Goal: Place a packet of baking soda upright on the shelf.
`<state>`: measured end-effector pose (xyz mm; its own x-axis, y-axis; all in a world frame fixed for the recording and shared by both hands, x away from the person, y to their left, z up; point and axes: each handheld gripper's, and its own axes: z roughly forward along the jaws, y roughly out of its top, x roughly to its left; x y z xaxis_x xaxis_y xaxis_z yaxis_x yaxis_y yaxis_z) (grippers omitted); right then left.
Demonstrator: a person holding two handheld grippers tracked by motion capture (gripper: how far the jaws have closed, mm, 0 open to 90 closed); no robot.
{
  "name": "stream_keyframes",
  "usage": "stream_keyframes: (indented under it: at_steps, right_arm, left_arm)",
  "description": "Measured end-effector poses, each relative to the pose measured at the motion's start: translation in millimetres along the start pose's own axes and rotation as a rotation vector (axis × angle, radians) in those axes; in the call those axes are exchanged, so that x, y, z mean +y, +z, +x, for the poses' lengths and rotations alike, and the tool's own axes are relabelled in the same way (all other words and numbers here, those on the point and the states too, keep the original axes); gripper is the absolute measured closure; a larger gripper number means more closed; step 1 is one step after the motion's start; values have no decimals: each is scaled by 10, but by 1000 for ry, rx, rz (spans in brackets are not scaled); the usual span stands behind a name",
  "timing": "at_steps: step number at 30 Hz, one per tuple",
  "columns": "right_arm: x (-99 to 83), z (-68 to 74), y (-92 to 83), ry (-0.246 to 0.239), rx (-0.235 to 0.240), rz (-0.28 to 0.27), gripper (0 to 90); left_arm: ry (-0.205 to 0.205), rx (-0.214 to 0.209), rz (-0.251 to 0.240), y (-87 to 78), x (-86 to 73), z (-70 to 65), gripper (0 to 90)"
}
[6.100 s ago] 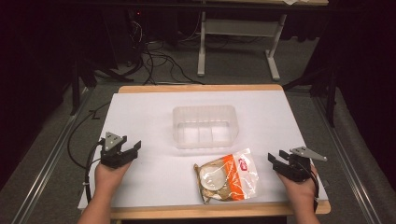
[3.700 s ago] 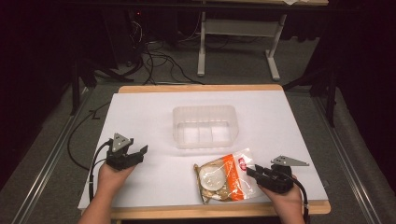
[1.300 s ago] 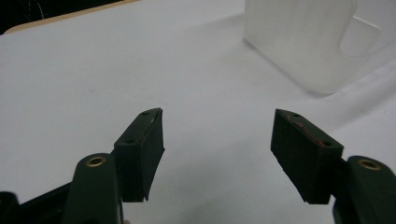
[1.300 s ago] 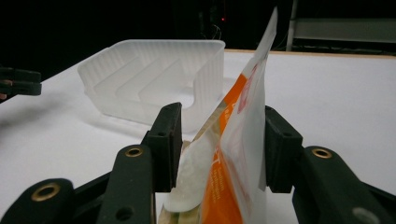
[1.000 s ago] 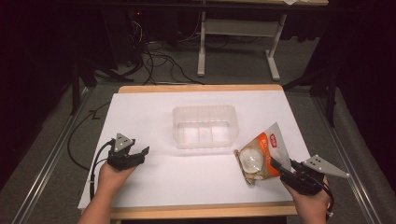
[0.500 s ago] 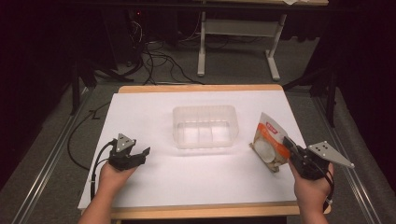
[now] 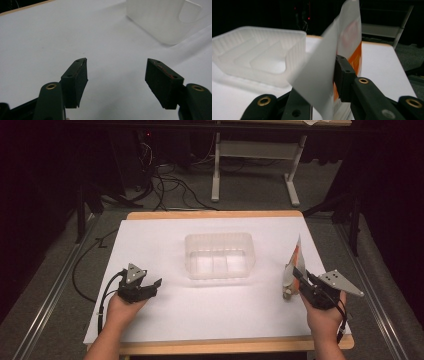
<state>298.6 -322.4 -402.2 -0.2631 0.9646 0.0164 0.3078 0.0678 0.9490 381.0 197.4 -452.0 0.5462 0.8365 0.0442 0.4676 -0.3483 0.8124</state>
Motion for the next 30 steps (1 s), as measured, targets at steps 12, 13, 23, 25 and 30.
stream_keyframes:
  at_steps: [12,13,23,25,30]
  right_arm:
    - [-15,-50,35,-16,-93,-2,900]
    - [23,-42,10,-32,-99,-12,900]
    - [179,96,-83,-91,-70,-64,900]
    - [195,118,-88,-88,-63,-69,900]
    - [310,222,-113,-71,-12,-101,900]
  left_arm:
    - [4,-3,4,13,-3,-2,347]
    - [3,-2,6,11,-3,1,348]
    - [6,3,1,-4,-2,7,347]
    - [3,4,-4,-7,-3,9,348]
    - [5,-11,-25,-29,1,17,345]
